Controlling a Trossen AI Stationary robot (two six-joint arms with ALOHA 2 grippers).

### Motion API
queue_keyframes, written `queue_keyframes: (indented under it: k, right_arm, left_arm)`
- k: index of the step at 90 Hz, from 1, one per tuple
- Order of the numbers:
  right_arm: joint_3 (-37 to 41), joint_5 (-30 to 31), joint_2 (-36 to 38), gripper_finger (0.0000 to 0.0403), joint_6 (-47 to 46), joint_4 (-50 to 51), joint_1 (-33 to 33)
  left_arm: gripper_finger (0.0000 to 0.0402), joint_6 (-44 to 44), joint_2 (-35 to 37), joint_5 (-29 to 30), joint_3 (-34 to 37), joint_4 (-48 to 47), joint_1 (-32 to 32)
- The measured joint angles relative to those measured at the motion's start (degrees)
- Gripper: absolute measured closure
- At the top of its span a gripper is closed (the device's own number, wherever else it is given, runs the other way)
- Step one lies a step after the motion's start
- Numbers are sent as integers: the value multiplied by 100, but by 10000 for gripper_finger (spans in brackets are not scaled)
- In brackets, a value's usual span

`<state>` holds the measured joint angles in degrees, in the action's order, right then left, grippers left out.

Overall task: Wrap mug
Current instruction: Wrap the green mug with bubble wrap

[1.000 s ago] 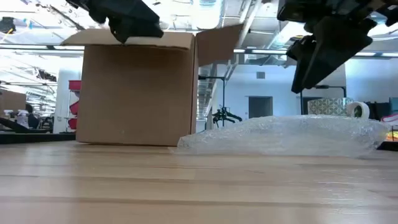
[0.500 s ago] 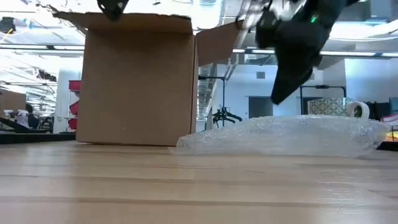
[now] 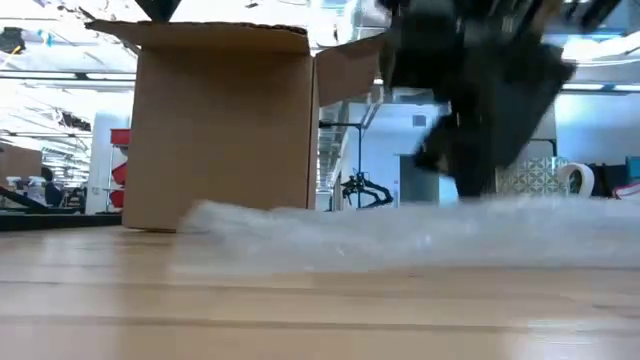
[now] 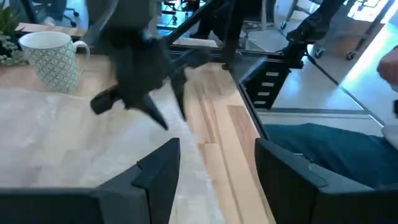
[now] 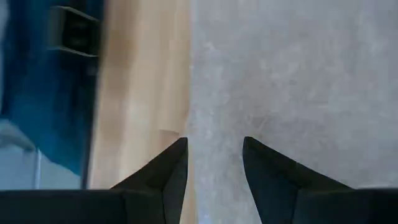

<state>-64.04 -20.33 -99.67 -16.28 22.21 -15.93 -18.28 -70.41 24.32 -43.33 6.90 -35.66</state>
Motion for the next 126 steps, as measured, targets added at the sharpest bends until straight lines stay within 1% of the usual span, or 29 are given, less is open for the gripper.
queue_keyframes:
  k: [8,18,22,25,28,36,45,49,58,67,74,84,87,94,100,108,114,126]
  right_arm:
    - [-197,836,281,262,72,434,-38]
    - [-227,2536,589,262,-104,941,62]
    - [-226,3111,641,262,-174,1122,197]
    - [-224,3373,649,262,-204,1264,346]
    - [-222,3487,650,262,-207,1356,537]
    - [-176,3431,608,260,-174,1331,1068]
    - [-36,2755,548,248,167,1192,1562]
    - [22,2580,548,241,280,1159,1675]
    - [207,2604,550,227,457,861,1876]
    - [439,2696,543,220,341,749,2081]
    - [606,2630,507,219,282,544,2121]
    - [714,2292,506,222,302,630,1833]
    - [712,2267,518,223,309,607,1696]
    - [700,2251,524,226,309,586,1320]
    - [697,2255,524,229,283,629,963]
    - [601,2249,524,233,163,720,457]
    - [489,2259,524,236,4,927,116]
    - [309,2299,524,242,-401,1210,-464]
  left_arm:
    - [217,-14,0,1,0,-17,0]
    - [217,-45,-16,4,0,-24,0]
    - [217,-57,-53,11,0,-20,0]
    - [217,-61,-89,23,0,-22,0]
    - [217,-64,-130,26,0,-18,0]
    - [217,-182,-280,28,0,-3,9]
    - [217,-383,-495,25,0,-26,13]
    - [217,-506,-591,3,0,-21,13]
    - [217,-822,-784,-190,0,-154,15]
    - [217,-1217,-992,-369,0,-282,15]
    - [217,-1591,-1154,-518,0,-413,15]
    - [217,-2029,-1409,-864,0,-593,16]
    - [217,-2126,-1492,-993,0,-666,17]
    - [217,-2313,-1733,-1087,0,-876,49]
    - [217,-2456,-1987,-1297,2,-854,153]
    - [217,-2503,-2336,-1824,4,-368,330]
    - [217,-2345,-2579,-2286,4,125,442]
    - [217,-2094,-2952,-3020,4,1053,661]
